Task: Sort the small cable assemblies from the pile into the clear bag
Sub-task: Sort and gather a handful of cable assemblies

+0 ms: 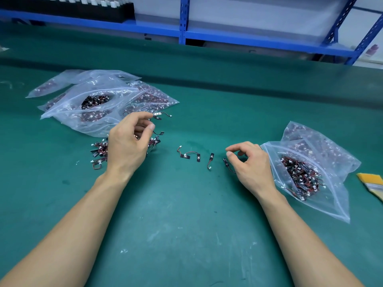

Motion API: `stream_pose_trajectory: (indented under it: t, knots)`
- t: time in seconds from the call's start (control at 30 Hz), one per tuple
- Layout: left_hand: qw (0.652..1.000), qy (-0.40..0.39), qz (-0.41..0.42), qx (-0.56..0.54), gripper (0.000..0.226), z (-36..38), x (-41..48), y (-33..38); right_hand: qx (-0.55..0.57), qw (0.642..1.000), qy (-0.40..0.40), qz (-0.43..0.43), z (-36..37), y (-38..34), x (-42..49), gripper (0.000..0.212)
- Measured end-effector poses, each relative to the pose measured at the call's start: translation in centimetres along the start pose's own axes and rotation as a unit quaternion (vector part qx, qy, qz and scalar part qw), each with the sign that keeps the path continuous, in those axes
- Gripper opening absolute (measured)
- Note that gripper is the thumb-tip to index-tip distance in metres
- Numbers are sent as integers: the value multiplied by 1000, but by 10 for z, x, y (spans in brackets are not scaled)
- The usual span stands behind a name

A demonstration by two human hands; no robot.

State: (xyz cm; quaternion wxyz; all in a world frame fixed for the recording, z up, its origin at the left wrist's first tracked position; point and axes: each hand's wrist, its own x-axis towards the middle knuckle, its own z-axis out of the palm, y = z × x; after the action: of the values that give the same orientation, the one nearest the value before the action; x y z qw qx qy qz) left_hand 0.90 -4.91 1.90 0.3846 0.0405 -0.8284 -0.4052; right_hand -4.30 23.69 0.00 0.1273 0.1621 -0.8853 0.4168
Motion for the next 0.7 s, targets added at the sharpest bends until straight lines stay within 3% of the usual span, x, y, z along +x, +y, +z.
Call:
stream_pose_trajectory:
  t: [0.43,0.57,0.7]
  knots:
    - [973,-221,63,15,24,5,-10,0,-13,1000,-8,-1,1,0,0,19]
    - [980,-182,66,57,19,3,-7,-1,-13,1000,-5,-5,1,1,0,18]
    - [960,-188,45,202,31,-1,-1,-10,-14,1000,-6,-4,1,1,0,18]
